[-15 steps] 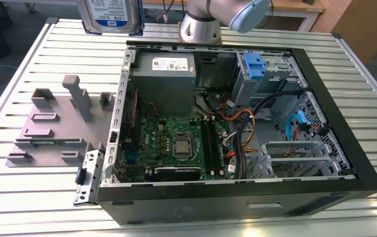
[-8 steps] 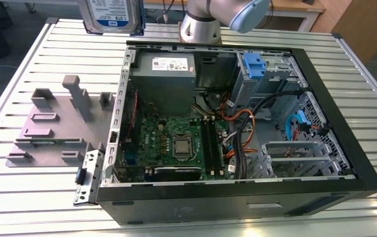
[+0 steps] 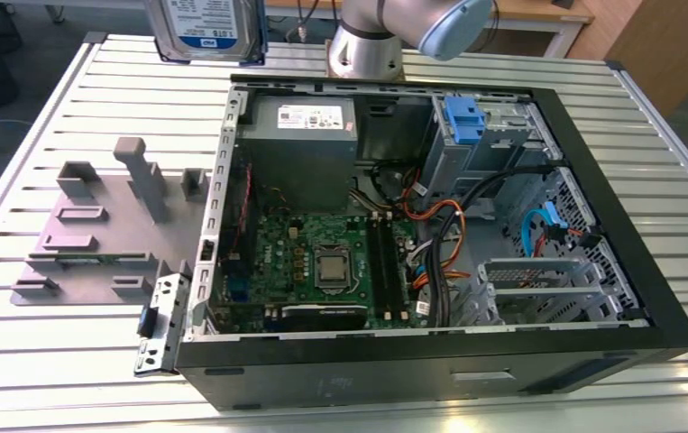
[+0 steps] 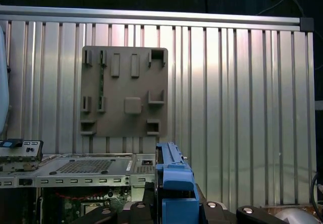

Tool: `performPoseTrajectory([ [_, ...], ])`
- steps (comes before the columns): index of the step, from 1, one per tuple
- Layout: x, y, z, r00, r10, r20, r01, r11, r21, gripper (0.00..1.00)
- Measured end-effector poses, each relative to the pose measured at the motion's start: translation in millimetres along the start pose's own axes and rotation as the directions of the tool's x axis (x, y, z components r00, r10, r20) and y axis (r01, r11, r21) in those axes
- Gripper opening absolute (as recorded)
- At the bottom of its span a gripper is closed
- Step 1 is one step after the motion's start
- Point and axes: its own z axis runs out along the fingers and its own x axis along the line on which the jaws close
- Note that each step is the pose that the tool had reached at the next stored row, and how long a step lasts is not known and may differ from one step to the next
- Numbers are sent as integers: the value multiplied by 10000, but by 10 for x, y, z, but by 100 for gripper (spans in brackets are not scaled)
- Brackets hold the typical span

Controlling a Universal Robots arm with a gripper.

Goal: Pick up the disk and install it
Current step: 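Pick up the disk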

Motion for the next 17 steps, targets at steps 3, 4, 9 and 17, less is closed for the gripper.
performPoseTrajectory([
  [3,0,-7,0,10000,0,0,0,10000,0,37],
  [4,0,-10,0,10000,0,0,0,10000,0,37],
  [9,0,-22,-1,10000,0,0,0,10000,0,37],
  [17,0,-38,-1,10000,0,0,0,10000,0,37],
])
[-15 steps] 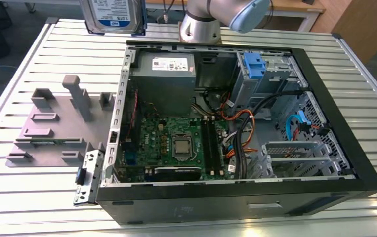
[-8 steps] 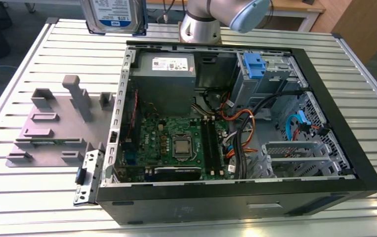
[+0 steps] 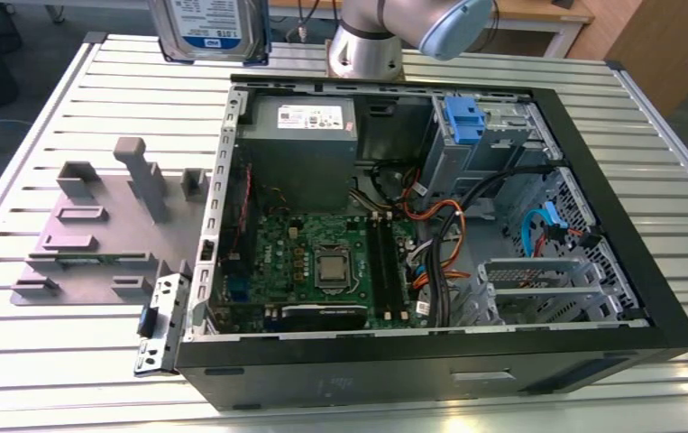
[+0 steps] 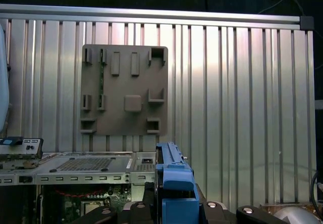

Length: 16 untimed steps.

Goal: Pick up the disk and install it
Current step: 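Pick up the disk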

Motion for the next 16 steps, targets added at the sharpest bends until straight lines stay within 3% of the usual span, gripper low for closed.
performPoseTrajectory([
  [5,0,-10,-1,10000,0,0,0,10000,-1,37],
  [7,-1,-50,-2,10000,0,0,0,10000,0,37],
  [16,-1,-67,-2,10000,0,0,0,10000,0,37],
])
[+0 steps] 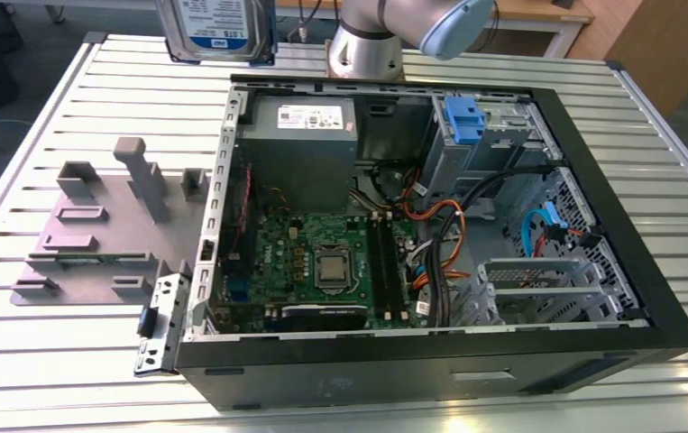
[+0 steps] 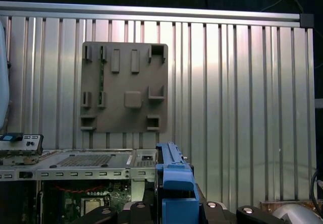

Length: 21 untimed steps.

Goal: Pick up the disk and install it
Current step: 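Pick up the disk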

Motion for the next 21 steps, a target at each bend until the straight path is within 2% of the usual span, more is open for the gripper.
performPoseTrajectory([
  [21,0,-40,-1,10000,0,0,0,10000,0,37],
])
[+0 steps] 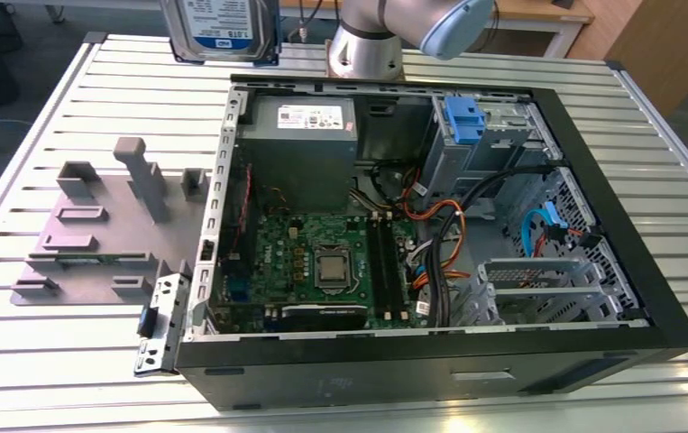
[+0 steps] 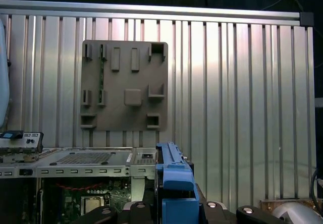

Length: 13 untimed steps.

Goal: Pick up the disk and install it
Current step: 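Pick up the disk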

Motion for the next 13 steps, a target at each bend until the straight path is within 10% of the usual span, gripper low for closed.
performPoseTrajectory([
  [13,0,-29,-1,10000,1,0,-1,10000,0,37],
])
